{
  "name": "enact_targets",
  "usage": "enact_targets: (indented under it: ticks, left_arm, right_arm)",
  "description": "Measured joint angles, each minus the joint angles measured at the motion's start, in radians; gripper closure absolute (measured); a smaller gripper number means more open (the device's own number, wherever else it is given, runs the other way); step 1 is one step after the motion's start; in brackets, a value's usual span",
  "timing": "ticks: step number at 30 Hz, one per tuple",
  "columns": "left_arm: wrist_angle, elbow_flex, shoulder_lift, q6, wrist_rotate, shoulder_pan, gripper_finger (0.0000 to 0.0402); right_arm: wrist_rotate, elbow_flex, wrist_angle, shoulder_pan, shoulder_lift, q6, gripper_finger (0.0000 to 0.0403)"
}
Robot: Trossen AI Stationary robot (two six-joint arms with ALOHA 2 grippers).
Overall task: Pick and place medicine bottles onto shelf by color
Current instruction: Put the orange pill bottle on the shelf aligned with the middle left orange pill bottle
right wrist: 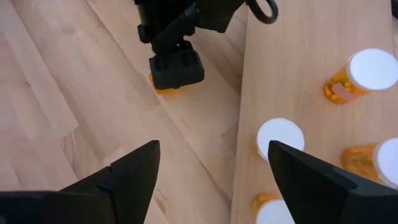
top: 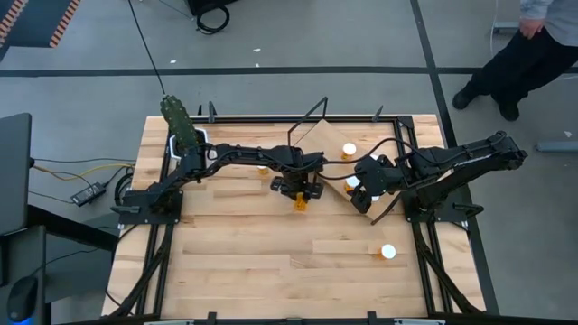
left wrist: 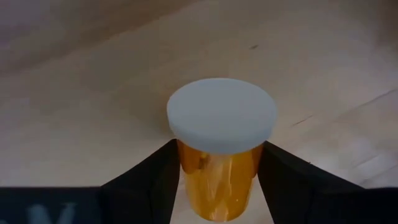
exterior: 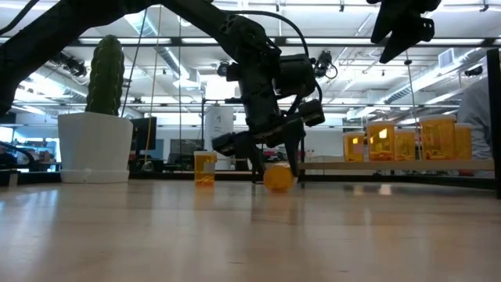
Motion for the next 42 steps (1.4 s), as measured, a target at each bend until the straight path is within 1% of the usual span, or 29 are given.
enact_targets:
  ticks: [4,11,17,21,26,31,33,35,39,42]
  left_arm:
    - [0.028,0.000,0.000,0.082,-0.008,-0.008,0.0199]
    - [0.046,0.000,-0.029,0.181,-0.044,-0.029,0.0205]
    - [0.087,0.000,-0.093,0.320,-0.149,-0.044,0.0200]
    - [0.117,0.002,-0.144,0.441,-0.205,-0.057,0.0201]
    - [0.157,0.000,-0.195,0.571,-0.261,-0.072,0.0202]
    - [0.213,0.001,-0.241,0.662,-0.268,-0.074,0.0194]
    - [0.217,-0.001,-0.264,0.688,-0.267,-0.073,0.0195]
    - [0.261,0.000,-0.286,0.723,-0.263,-0.072,0.0197]
    - [0.274,0.000,-0.316,0.805,-0.260,-0.073,0.0198]
    - [0.273,0.000,-0.341,0.849,-0.259,-0.075,0.0193]
  right_arm:
    - [0.010,0.000,-0.002,0.000,-0.003,0.007,0.0095]
    - [0.043,0.000,-0.007,-0.001,-0.028,0.031,0.0095]
    - [0.089,0.000,-0.012,-0.011,-0.045,0.041,0.0095]
    - [0.082,0.000,-0.006,-0.023,-0.060,0.068,0.0095]
    - [0.027,0.000,0.004,-0.023,-0.096,0.121,0.0095]
    - [0.022,0.000,0.008,-0.023,-0.158,0.225,0.0095]
    - [0.019,0.000,0.014,-0.024,-0.175,0.247,0.0095]
    - [0.017,0.000,0.024,-0.024,-0.187,0.253,0.0095]
    - [0.011,0.000,0.088,-0.038,-0.180,0.253,0.0095]
    - [-0.016,0.000,0.151,-0.079,-0.152,0.251,0.0095]
